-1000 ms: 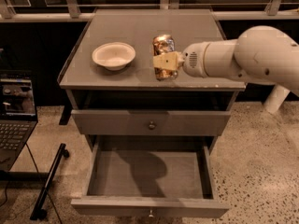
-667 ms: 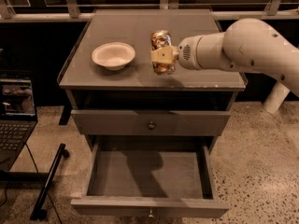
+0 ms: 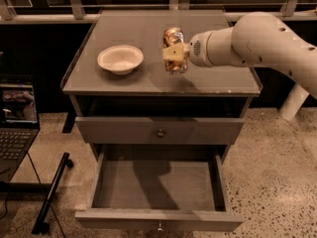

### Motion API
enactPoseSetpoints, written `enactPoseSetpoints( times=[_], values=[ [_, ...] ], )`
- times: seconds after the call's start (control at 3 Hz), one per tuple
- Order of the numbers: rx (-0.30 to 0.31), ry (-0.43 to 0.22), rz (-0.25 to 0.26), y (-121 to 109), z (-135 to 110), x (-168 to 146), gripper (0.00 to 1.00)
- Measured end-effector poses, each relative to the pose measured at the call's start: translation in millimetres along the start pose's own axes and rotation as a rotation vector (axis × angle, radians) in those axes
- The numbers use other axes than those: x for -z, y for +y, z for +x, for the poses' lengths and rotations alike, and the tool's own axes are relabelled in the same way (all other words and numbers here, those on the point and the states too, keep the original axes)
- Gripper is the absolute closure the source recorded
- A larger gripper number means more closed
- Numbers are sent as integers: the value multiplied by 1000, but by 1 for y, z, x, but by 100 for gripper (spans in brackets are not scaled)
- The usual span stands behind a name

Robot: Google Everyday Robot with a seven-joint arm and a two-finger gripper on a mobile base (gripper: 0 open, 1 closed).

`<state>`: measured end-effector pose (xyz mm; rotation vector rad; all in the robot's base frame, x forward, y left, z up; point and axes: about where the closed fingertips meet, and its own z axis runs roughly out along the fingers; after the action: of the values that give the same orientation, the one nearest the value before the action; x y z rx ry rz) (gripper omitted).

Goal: Pick orange can from middle drawer and place on counter

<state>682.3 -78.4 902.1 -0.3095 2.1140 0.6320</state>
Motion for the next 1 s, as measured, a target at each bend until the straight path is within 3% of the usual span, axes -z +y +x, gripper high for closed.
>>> enactPoseSetpoints(
  times=[1.0],
  values=[
    [0,0,0,0,0,0,13]
  ],
)
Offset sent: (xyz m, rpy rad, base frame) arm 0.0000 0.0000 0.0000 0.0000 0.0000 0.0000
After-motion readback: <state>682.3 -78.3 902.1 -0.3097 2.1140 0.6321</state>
